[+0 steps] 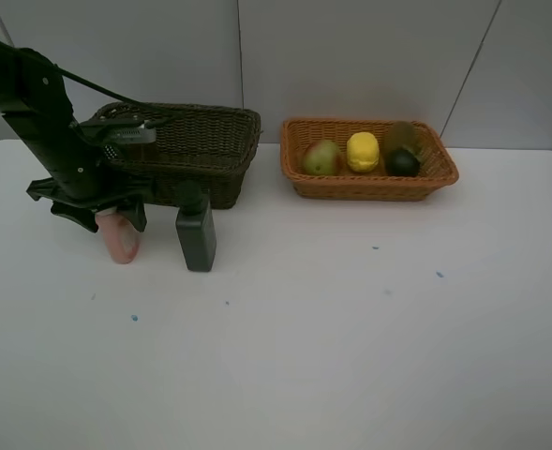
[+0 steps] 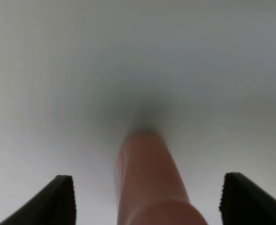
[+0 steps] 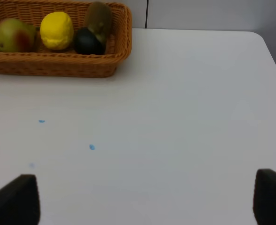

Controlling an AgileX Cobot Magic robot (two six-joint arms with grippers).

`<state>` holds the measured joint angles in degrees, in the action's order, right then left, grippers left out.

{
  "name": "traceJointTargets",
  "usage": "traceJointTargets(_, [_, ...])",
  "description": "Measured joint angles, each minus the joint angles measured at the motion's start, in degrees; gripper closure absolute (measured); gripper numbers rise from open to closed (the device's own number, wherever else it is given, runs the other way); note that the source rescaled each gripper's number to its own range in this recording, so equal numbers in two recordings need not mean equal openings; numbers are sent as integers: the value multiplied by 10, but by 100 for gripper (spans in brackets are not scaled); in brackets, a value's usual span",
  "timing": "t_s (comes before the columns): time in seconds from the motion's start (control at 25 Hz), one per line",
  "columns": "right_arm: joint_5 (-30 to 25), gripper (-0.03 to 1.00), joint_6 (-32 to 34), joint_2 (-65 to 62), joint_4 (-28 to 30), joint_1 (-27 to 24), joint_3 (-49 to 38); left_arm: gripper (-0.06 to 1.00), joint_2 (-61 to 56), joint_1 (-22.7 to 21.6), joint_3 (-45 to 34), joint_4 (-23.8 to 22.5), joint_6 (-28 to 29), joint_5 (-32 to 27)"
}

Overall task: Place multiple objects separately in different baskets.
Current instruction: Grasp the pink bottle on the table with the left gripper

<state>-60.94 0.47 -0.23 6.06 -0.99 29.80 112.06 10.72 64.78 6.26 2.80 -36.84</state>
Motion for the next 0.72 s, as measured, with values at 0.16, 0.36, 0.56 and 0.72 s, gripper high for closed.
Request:
traceJointTargets(0.16, [0, -2, 0, 0, 0, 0, 0, 53, 0, 0, 0, 0, 0, -1])
traceJointTargets(0.36, [0, -2, 0, 0, 0, 0, 0, 52, 0, 0, 0, 0, 0, -10])
traceJointTargets(0.56, [0, -2, 0, 0, 0, 0, 0, 52, -1, 0, 0, 0, 0, -18])
traceJointTargets(0.72, [0, -2, 0, 0, 0, 0, 0, 52, -10, 0, 11, 0, -7, -65])
